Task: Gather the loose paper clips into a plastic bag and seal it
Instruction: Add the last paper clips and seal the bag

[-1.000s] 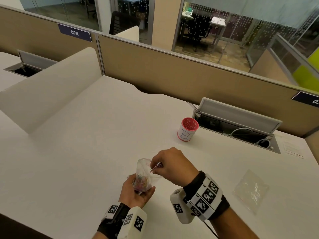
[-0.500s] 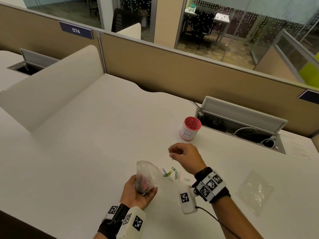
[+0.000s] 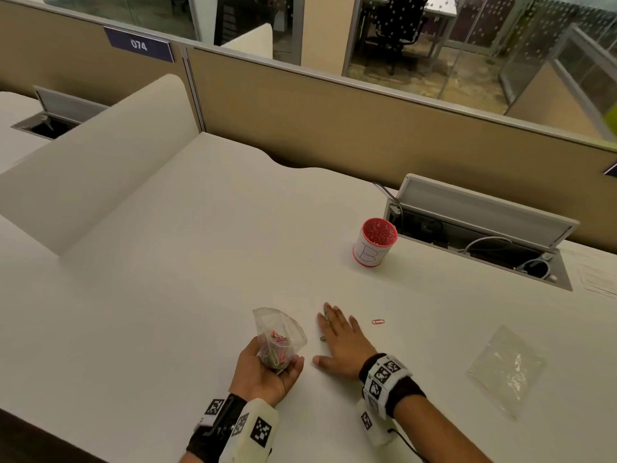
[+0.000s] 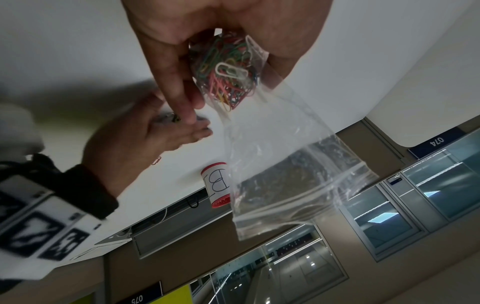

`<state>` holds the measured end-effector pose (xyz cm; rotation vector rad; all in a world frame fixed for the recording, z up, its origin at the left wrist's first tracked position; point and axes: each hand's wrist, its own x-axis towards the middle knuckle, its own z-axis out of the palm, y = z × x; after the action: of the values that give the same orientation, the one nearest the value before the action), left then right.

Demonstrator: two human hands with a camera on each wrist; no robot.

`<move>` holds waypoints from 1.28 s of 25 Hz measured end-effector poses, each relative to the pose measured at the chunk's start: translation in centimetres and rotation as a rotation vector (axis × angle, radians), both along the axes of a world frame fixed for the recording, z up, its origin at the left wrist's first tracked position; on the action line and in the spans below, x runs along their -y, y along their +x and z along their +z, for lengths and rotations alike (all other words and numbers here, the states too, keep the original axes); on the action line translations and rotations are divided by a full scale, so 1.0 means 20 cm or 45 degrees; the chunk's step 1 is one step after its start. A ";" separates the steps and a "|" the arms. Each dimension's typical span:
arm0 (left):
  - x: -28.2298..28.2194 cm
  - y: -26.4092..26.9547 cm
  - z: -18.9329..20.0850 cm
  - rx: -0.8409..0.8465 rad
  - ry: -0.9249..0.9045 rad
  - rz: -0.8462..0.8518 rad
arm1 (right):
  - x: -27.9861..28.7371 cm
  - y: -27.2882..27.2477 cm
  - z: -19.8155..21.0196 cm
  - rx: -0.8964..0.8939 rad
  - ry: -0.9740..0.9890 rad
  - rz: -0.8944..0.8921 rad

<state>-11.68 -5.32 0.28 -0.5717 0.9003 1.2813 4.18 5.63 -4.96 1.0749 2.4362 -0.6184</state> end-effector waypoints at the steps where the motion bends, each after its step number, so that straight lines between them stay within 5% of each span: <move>1: 0.00 0.00 0.00 -0.002 0.004 -0.007 | 0.04 0.01 0.00 0.014 0.005 0.055; 8: 0.02 0.03 0.01 -0.041 -0.001 -0.018 | 0.17 0.29 0.02 0.089 0.084 0.086; 15: 0.05 0.06 0.02 -0.047 -0.008 -0.025 | 0.04 0.43 0.13 -0.067 0.165 -0.690; 20: 0.07 0.07 0.04 -0.053 0.002 -0.038 | -0.02 0.34 0.09 -0.097 0.128 -0.567; 26: 0.07 0.03 0.02 -0.037 0.003 0.000 | 0.23 0.30 0.06 -0.078 0.154 -0.389; 32: 0.07 0.08 0.00 -0.031 -0.001 -0.044 | 0.28 0.41 0.13 -0.099 0.154 -0.718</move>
<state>-10.11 -6.78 0.32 -0.5396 0.9273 1.2594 12.33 0.07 -2.34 1.8443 2.2485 -0.6937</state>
